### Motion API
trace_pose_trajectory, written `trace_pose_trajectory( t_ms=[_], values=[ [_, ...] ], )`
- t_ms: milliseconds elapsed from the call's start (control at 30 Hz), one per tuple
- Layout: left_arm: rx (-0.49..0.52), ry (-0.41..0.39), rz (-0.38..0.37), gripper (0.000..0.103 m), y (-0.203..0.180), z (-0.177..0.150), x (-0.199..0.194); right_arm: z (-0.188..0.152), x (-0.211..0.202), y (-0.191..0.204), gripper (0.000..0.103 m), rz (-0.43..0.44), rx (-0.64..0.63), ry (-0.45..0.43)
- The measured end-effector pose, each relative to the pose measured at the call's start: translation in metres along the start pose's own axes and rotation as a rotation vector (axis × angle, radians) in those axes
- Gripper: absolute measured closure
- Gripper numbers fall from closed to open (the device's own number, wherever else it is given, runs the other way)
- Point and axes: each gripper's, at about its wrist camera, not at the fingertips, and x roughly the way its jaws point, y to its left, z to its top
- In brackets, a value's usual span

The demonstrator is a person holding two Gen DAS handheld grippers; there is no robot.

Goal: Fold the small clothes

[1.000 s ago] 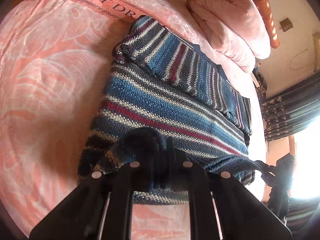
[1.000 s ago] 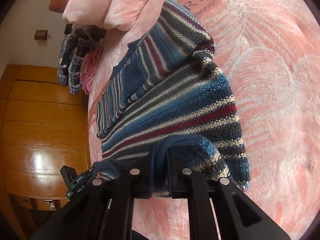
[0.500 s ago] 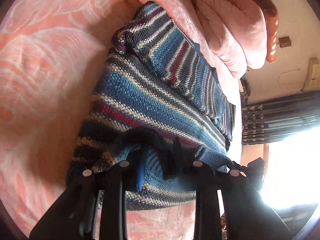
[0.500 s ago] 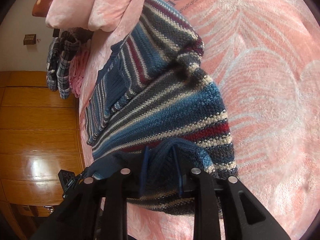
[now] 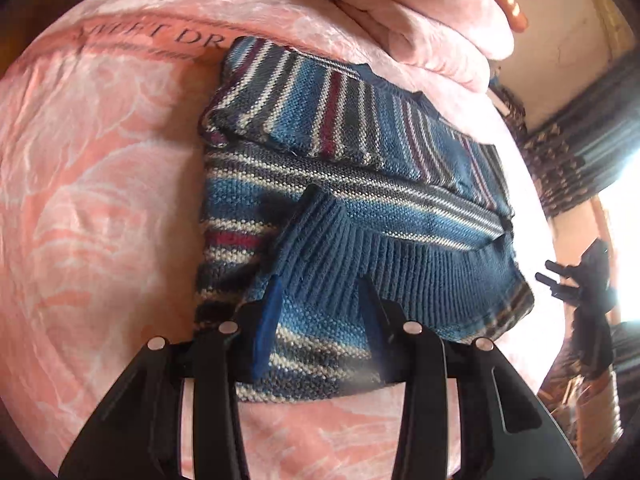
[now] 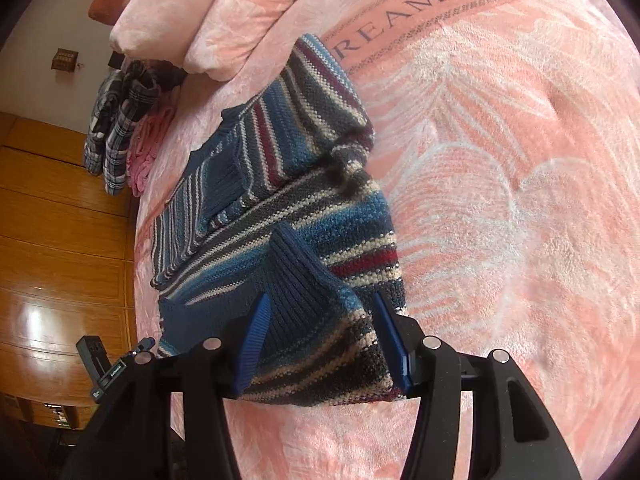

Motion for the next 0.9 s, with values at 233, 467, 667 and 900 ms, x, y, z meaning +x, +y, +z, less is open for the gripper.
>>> trace_pose_trajectory(
  t_ms=[233, 467, 667, 900],
  values=[
    [0.156, 0.085, 0.074, 0.064, -0.014, 0.029, 0.045, -0.003, 0.008, 0.009, 0.049, -0.034, -0.068, 0.013],
    [0.206, 0.105, 0.105, 0.063, -0.015, 0.042, 0.06, -0.003, 0.018, 0.022, 0.049, -0.079, -0.168, 0.023],
    [0.22, 0.094, 0.159, 0.062, -0.009, 0.043, 0.059, -0.006, 0.023, 0.043, 0.049, -0.119, -0.287, 0.037],
    [0.234, 0.113, 0.126, 0.069, -0.011, 0.04, 0.069, -0.004, 0.032, 0.053, 0.049, -0.122, -0.334, 0.058]
  ],
)
